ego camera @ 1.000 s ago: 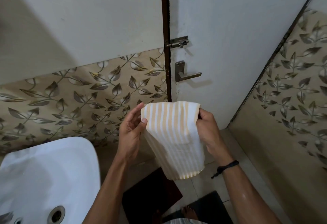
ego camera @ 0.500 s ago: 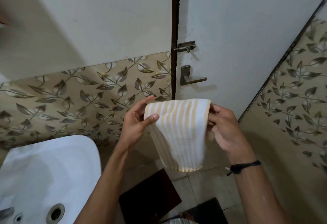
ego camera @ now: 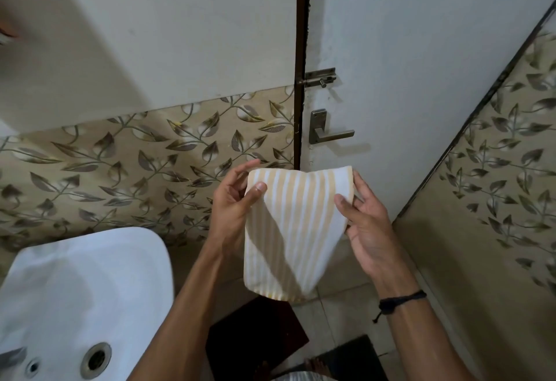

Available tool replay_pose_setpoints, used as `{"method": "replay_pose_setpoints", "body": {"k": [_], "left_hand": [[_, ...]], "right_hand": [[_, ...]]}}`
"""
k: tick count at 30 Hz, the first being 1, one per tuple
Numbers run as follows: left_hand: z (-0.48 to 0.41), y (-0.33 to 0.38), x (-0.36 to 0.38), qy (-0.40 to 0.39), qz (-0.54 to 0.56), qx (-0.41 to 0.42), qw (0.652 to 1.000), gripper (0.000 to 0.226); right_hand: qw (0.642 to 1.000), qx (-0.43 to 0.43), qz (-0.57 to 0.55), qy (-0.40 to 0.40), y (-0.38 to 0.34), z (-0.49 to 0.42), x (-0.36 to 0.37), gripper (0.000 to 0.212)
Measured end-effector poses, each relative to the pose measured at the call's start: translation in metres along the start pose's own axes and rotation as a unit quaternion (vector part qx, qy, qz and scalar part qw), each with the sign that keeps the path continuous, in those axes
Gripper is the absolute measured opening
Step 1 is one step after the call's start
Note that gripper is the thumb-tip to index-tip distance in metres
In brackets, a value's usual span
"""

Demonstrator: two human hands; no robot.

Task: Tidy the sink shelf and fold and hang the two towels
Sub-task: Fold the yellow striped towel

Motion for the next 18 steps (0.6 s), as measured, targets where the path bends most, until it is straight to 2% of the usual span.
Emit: {"method": "replay_pose_setpoints", "body": {"k": [2,4,7,9,12,15,17,18], "left_hand": [[-0.001,-0.003,-0.006,-0.036,-0.034,-0.019,0.999,0.061],[0.001,-0.013,-0.012,-0.082,-0.114,-0.08,0.987,0.079],[0.009,-0.029,-0.017,-0.06,-0.118,-0.128,0.983,0.075],[0.012,-0.032,-0.018,-0.006,-0.063,-0.117,0.991,0.076],[0.014,-0.026,-0.012,0.024,-0.029,-0.085,0.996,0.072],[0.017,-0.019,-0.005,0.013,-0.006,-0.058,0.998,0.061],[0.016,-0.015,-0.004,0.012,0.021,-0.052,0.998,0.059],[0.015,-0.014,-0.003,0.008,0.025,-0.051,0.998,0.058]], "right_hand": [[0.999,-0.028,0.002,0.022,0.0,0.0,0.003,0.079],[0.999,-0.039,0.001,0.022,0.002,0.0,0.008,0.073],[0.999,-0.042,0.025,0.013,0.0,-0.002,0.015,0.066],[0.996,-0.057,0.073,0.001,0.0,-0.004,0.013,0.065],[0.988,-0.102,0.108,0.044,0.001,-0.004,0.004,0.055],[0.99,-0.111,0.034,0.079,0.002,-0.003,0.001,0.048],[0.995,-0.074,-0.021,0.062,0.008,-0.004,0.0,0.059],[0.997,-0.061,-0.011,0.047,0.011,-0.004,0.001,0.067]]}}
Point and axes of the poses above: each hand's wrist, its own z-axis away from the middle knuckle, its own x-axis out of the palm, y = z × x, the point moved 2 cm from there along -z, towards the middle knuckle, and after that the axes turned 1 degree about y, right-handed, at the moved point
